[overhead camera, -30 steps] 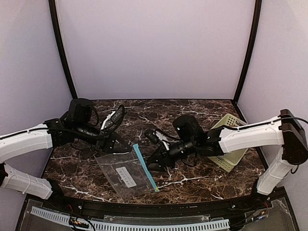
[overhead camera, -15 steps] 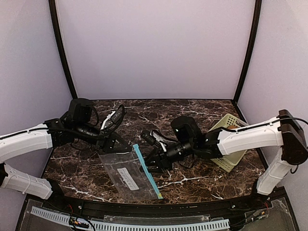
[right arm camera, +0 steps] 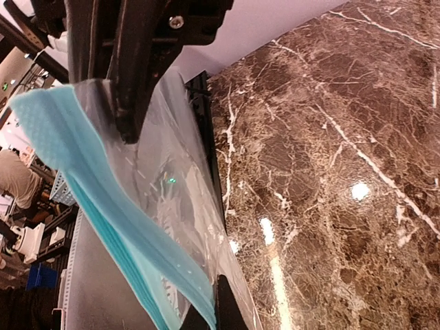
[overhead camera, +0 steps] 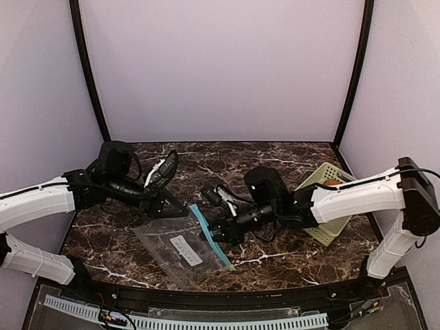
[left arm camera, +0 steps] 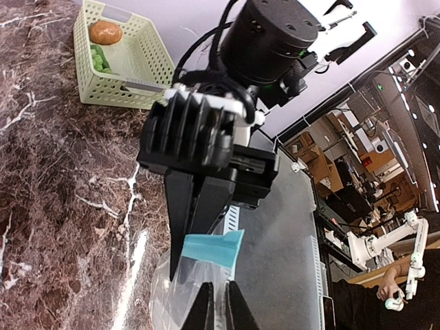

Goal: Place the food in the zip-top bag and seal the zipper
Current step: Pass from the left arm to the right, then open the zipper food storage bag at the center of the board.

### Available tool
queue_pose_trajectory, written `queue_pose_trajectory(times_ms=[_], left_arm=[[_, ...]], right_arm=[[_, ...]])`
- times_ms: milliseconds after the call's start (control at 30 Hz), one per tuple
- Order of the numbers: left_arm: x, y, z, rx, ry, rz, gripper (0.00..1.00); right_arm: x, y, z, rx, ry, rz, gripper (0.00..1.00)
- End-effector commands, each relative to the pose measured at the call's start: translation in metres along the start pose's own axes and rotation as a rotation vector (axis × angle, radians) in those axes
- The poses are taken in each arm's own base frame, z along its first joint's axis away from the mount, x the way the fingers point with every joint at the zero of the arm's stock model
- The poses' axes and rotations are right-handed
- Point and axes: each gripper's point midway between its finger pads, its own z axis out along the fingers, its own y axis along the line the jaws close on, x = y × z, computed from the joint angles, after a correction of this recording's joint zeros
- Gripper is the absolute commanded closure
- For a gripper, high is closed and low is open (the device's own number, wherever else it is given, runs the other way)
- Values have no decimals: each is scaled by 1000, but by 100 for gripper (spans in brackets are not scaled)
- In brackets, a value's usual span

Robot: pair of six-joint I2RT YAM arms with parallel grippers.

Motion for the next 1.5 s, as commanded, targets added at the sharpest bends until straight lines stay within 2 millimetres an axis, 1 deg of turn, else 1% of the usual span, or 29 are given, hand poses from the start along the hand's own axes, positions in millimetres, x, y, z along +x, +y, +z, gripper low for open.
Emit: queue_pose_trajectory(times_ms=[0, 33, 100, 133, 167, 200, 233, 267, 300, 433, 500, 567, 633, 700, 733, 767, 800, 833, 867, 1000, 1033, 1067, 1100, 1133, 1167, 1233, 1267, 1433, 1467], left_arm=[[0, 7, -3, -65, 2, 23, 88], [-3, 8, -4, -84, -9, 30, 83], [-12, 9, -9, -128, -41, 60, 54], [-15, 9, -11, -145, -48, 71, 47], [-24, 10, -16, -185, -77, 93, 40], [-27, 10, -18, -209, -85, 102, 29], [-38, 12, -26, -265, -122, 127, 22], [-41, 13, -30, -296, -131, 141, 21], [-52, 12, -38, -349, -170, 166, 18], [-75, 15, -67, -519, -263, 215, 12], [-78, 14, -73, -547, -273, 227, 11], [-79, 16, -74, -559, -279, 203, 11], [-78, 25, -72, -572, -287, 148, 11], [-76, 40, -71, -612, -300, 61, 14], [-75, 53, -74, -665, -313, 20, 15], [-77, 58, -75, -678, -350, -36, 16], [-74, 68, -75, -708, -362, -64, 16], [-78, 69, -76, -705, -402, -96, 17], [-75, 76, -75, -731, -414, -114, 17], [-78, 78, -62, -751, -458, -162, 19], [-78, 73, -54, -732, -463, -171, 19], [-77, 77, -49, -742, -472, -195, 19], [-77, 71, -40, -726, -473, -196, 19], [-75, 77, -35, -743, -469, -211, 19], [-74, 73, -28, -731, -468, -237, 19], [-67, 80, -14, -748, -456, -288, 18], [-67, 80, -10, -739, -460, -302, 18], [-75, 65, 33, -668, -446, -253, 19], [-77, 64, 37, -659, -444, -251, 20]], right_arm=[[-14, -4, -15, 110, -54, 9, 100], [-15, -7, -19, 142, -55, 17, 100], [-16, -14, -27, 211, -61, 28, 100], [-14, -18, -30, 241, -57, 37, 100], [-15, -20, -35, 268, -62, 40, 100], [-15, -24, -39, 303, -64, 48, 100], [-13, -29, -45, 353, -53, 65, 100], [-12, -36, -51, 404, -47, 78, 100], [-12, -43, -59, 461, -41, 91, 100], [-8, -65, -94, 638, -20, 152, 100], [-10, -73, -112, 685, -30, 183, 100], [-11, -80, -129, 751, -38, 208, 100], [-11, -89, -146, 846, -35, 228, 100], [-7, -99, -157, 937, -17, 253, 100], [-5, -104, -160, 972, -12, 272, 100], [-5, -106, -162, 993, -14, 286, 100], [-6, -107, -162, 1000, -21, 297, 100], [-7, -108, -161, 1000, -27, 312, 100], [-8, -108, -159, 993, -33, 324, 100], [-16, -107, -151, 965, -59, 366, 100], [-18, -107, -149, 958, -65, 374, 100], [-20, -107, -146, 947, -71, 380, 100], [-21, -107, -144, 940, -73, 384, 100], [-23, -106, -141, 930, -76, 387, 100], [-25, -105, -139, 918, -82, 388, 100], [-28, -103, -136, 901, -88, 391, 100], [-29, -102, -135, 893, -90, 391, 100], [-31, -99, -132, 865, -96, 388, 100], [-30, -98, -131, 862, -96, 388, 100]])
